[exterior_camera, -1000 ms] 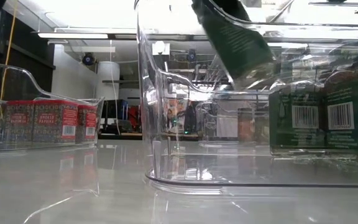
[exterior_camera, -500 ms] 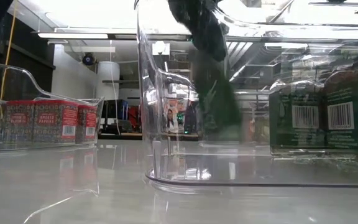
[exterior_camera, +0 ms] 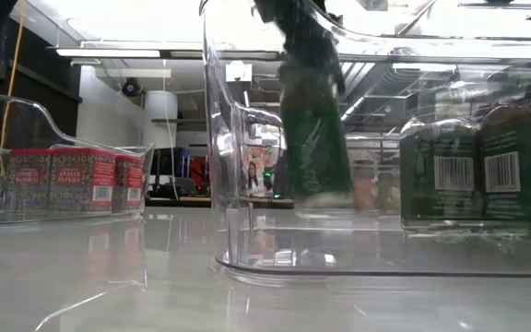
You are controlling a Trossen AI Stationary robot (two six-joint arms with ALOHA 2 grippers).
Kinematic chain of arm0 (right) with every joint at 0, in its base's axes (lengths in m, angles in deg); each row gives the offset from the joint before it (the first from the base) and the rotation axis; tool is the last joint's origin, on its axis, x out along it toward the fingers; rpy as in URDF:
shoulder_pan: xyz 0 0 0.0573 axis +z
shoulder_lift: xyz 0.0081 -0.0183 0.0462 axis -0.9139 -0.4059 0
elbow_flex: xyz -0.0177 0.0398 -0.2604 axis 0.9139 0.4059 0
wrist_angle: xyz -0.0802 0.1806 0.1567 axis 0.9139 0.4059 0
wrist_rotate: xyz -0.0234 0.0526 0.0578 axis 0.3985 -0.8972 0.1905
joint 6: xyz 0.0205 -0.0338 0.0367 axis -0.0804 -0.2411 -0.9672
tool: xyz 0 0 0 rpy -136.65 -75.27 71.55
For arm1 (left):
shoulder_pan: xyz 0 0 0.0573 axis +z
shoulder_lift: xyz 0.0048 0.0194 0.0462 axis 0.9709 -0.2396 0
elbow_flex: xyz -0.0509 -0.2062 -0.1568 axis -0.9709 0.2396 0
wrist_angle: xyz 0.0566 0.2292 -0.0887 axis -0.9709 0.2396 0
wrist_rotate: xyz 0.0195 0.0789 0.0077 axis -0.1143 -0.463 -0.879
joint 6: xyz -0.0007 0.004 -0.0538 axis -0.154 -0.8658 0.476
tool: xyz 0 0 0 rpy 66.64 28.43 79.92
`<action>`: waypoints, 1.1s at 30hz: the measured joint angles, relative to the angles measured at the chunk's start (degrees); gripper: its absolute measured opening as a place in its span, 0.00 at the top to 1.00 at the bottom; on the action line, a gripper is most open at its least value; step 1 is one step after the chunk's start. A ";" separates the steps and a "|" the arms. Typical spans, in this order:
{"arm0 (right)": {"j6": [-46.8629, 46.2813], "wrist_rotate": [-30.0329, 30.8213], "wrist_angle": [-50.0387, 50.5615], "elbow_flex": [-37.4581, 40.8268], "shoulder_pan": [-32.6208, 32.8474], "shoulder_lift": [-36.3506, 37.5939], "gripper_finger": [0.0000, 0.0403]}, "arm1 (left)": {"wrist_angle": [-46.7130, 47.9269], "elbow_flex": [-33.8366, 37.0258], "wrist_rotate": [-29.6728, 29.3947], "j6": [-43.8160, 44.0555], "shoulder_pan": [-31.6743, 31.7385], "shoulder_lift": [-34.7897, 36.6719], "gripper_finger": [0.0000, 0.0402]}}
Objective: Sort spices by type
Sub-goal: Put the green seasoning bottle into the bottom right transparent bin
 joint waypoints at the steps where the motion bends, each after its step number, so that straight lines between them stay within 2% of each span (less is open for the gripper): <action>1: 0.31 -0.30 0.02 0.00 0.00 -0.01 0.73 | -0.10 -0.34 0.01 -0.31 0.02 0.31 0.51; 8: 0.52 -0.10 0.23 0.00 0.00 -0.02 0.73 | 0.06 -5.15 -0.08 -0.56 0.67 0.49 0.47; 13: 0.52 -0.17 0.38 0.00 0.00 -0.02 0.73 | 2.55 -5.43 -0.07 -2.76 1.22 0.52 0.48; 18: 1.07 -0.20 0.01 0.00 0.00 -0.02 0.73 | 9.06 -5.45 0.14 -1.47 2.36 3.32 0.48; 21: 1.99 -0.25 -0.01 0.00 0.00 -0.02 0.73 | 9.38 -5.51 0.14 -1.59 2.67 4.20 0.48; 25: 1.41 -0.42 -0.13 0.00 -0.37 -0.02 0.73 | 7.10 -5.20 3.74 -3.00 2.34 3.45 0.48; 28: 1.35 -1.23 -1.11 0.00 -0.20 -0.02 0.73 | 2.02 -2.12 7.07 -5.89 1.01 3.33 0.48; 33: -2.06 -3.38 -3.13 0.00 2.34 -0.04 0.73 | -6.27 3.68 7.58 -12.14 -0.58 3.02 0.48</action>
